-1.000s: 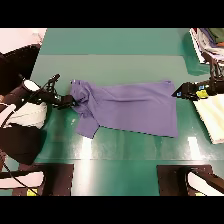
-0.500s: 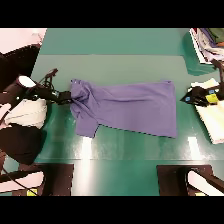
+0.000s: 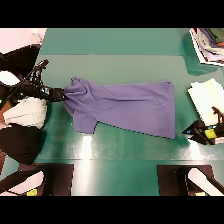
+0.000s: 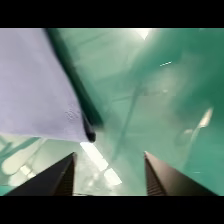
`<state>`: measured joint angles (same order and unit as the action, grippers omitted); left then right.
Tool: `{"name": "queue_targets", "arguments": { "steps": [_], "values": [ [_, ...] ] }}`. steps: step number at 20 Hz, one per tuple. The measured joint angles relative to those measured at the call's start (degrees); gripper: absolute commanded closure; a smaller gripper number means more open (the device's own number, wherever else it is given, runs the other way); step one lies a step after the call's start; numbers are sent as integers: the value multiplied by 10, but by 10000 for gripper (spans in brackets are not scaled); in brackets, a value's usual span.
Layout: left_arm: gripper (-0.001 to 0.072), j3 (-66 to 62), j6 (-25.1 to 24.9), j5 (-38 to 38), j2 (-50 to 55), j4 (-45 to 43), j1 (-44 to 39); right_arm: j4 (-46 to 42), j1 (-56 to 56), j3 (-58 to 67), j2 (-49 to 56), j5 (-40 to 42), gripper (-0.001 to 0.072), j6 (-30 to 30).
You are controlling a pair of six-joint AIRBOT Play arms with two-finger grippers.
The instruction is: Fold the shirts.
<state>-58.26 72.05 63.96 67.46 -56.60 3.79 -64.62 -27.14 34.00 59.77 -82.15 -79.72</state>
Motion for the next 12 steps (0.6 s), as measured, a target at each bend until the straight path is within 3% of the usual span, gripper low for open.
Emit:
{"name": "queue_targets", "arguments": {
  "steps": [5,6,10,12],
  "values": [
    [679,0,0,4,-4,3,0,71,44,-70,-2,63,285,21],
    [679,0,0,5,-4,3,0,82,59,-75,-3,75,316,22],
    [680,0,0,7,-5,3,0,96,116,-78,-2,124,687,26],
    [680,-1,0,13,-7,3,0,98,141,-64,-2,134,696,26]
  ]
}}
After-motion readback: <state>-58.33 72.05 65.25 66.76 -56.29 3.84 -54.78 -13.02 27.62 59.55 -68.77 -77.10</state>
